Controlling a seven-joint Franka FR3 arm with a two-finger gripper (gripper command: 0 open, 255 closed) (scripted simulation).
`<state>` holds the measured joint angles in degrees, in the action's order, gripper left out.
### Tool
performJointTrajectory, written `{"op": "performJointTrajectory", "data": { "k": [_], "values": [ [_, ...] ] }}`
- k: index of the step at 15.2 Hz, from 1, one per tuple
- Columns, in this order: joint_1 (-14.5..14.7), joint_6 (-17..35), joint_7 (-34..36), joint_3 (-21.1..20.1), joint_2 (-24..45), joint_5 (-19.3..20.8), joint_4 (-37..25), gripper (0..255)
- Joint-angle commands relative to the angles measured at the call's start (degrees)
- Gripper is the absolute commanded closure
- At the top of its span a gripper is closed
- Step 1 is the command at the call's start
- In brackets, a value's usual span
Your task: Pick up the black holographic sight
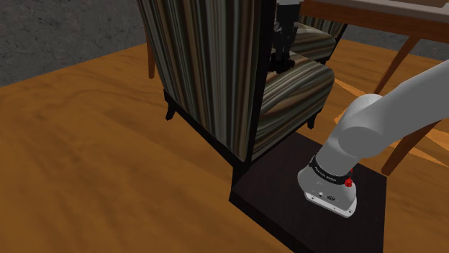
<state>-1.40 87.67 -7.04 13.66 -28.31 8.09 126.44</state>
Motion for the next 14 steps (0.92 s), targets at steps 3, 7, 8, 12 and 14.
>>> {"op": "performJointTrajectory", "data": {
  "k": [3, 7, 8, 12, 14],
  "values": [
    [0.1, -2.9, -0.2, -0.2, 0.4, -0.2, -3.3, 255],
    [0.2, -5.9, -0.4, -0.4, 0.9, -0.4, -6.8, 255],
    [0.3, -6.7, -0.4, -0.5, 1.1, -0.4, -7.7, 255],
    [0.4, -9.7, -0.6, -0.6, 1.8, -0.6, -11.5, 255],
    [0.4, -9.8, -0.7, -0.6, 1.9, -0.6, -11.6, 255]
  ]
}}
